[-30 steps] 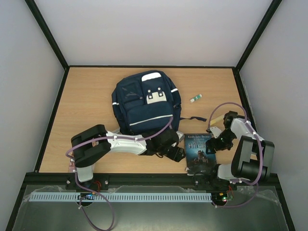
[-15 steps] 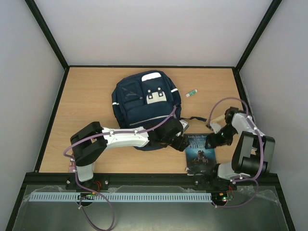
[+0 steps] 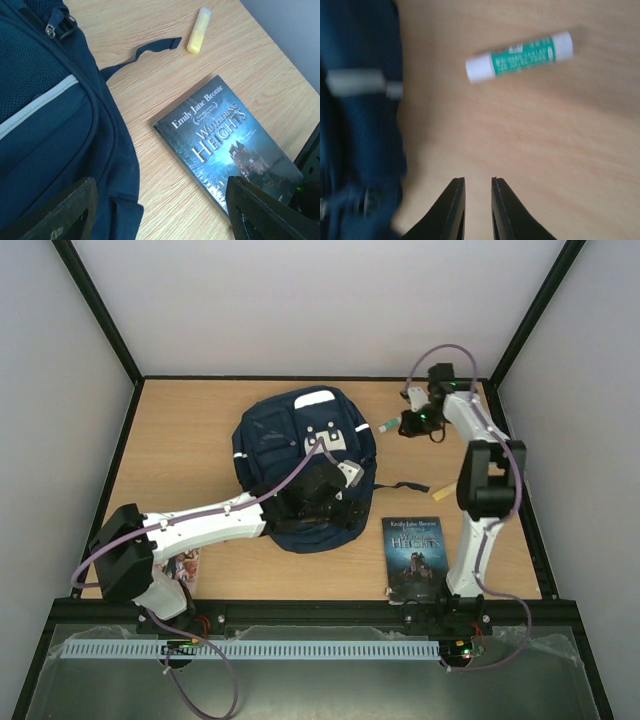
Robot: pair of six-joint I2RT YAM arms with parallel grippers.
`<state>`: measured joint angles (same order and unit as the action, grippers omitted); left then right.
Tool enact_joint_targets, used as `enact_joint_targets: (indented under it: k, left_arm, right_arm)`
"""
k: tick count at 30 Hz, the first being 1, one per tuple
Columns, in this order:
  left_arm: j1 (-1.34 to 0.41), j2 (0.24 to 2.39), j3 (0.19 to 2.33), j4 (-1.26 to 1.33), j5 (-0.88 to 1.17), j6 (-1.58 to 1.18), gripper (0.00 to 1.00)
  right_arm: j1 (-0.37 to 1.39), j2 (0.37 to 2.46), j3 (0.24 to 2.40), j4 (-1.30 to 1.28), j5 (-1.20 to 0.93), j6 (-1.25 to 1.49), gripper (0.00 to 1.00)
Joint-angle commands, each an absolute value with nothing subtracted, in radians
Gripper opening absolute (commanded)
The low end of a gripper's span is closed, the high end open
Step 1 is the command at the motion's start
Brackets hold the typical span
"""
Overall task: Pack the student bag
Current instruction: Move the book to the center of the board, then move the stationery to the center of the board.
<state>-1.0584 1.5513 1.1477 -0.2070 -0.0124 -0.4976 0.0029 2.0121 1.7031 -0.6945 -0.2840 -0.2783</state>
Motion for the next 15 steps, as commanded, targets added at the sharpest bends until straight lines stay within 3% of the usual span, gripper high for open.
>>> enact_joint_targets:
  k: [1, 4, 8, 15]
  left_arm:
    - [-1.039, 1.536, 1.101, -0.264, -0.029, -0.474, 0.73]
    - [-1.032, 1.552, 1.101, -0.273, -0.018, -0.467, 0.73]
    - [-1.029, 1.582, 1.115, -0.280, 0.014, -0.472, 0.73]
    - [-1.027, 1.591, 1.123, -0.274, 0.044, -0.489, 0.73]
  right_arm:
    - [0.062, 2.190, 1.909, -0.611, -0.260, -0.157, 0.12]
    - [0.094, 2.352, 2.119, -0.581, -0.229, -0.133, 0.06]
    - [0.136, 2.622, 2.473, -0.627, -0.162, -0.167, 0.04]
    - [0.175, 2.732, 2.487, -0.541, -0.032, -0.271, 0.01]
